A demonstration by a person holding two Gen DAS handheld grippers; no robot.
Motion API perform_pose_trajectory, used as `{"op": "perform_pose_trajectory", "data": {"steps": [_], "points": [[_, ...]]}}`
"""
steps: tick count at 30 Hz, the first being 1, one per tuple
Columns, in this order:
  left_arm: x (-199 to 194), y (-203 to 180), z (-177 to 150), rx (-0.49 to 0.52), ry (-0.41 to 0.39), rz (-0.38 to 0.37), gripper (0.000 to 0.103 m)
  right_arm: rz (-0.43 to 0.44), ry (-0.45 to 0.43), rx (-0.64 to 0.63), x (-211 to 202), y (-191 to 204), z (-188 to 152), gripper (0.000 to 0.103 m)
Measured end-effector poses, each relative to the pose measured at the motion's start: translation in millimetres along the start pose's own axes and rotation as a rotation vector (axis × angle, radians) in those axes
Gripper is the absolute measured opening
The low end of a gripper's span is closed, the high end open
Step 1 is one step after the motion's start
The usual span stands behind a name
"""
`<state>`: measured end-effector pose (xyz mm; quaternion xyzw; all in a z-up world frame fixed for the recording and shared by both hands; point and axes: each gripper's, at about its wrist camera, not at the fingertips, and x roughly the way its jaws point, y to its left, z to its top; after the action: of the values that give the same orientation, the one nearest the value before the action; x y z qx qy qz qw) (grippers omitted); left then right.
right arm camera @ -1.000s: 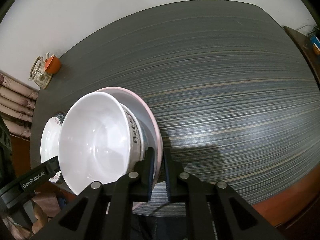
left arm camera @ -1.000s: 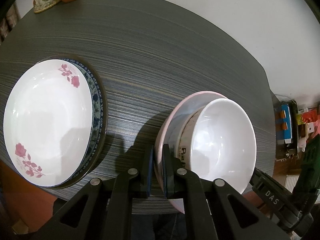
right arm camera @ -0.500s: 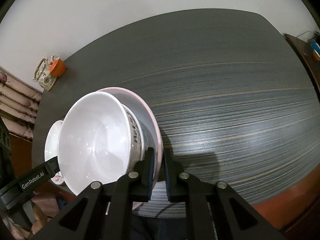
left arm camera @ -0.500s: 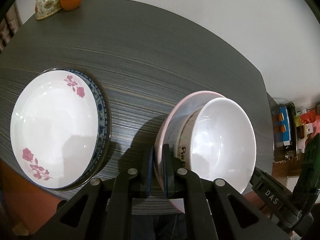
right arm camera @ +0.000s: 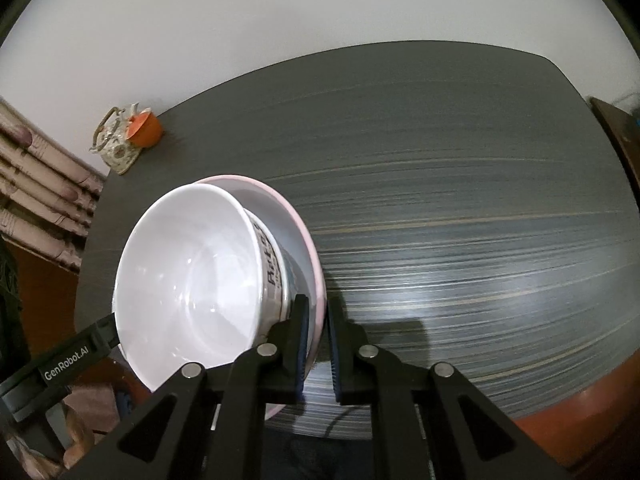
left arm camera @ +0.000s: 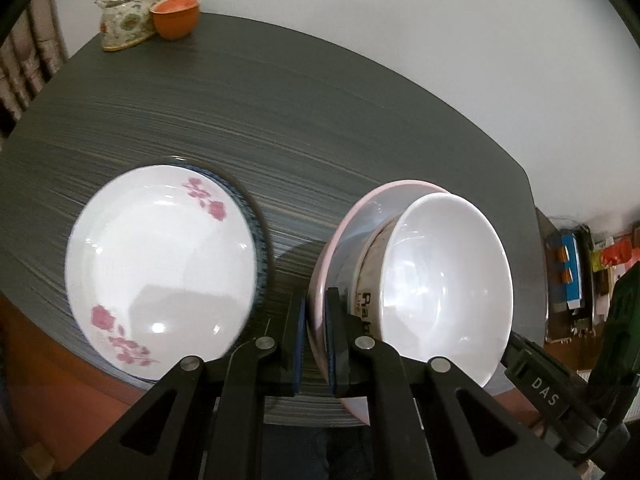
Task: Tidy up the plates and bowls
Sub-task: 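Lower the bowl stack onto the flowered plate stack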
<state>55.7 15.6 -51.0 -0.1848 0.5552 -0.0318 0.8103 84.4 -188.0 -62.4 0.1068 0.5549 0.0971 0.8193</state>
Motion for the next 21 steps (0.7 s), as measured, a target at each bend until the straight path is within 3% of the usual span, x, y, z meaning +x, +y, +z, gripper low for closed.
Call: {"op": "perform_pose_trajectory", "data": {"steps": [21], "points": [[-49, 100, 4, -0.148, -0.084, 0.077, 0.006, 0.072, 0.037, -0.175, 10, 103, -7, 0.010]]}}
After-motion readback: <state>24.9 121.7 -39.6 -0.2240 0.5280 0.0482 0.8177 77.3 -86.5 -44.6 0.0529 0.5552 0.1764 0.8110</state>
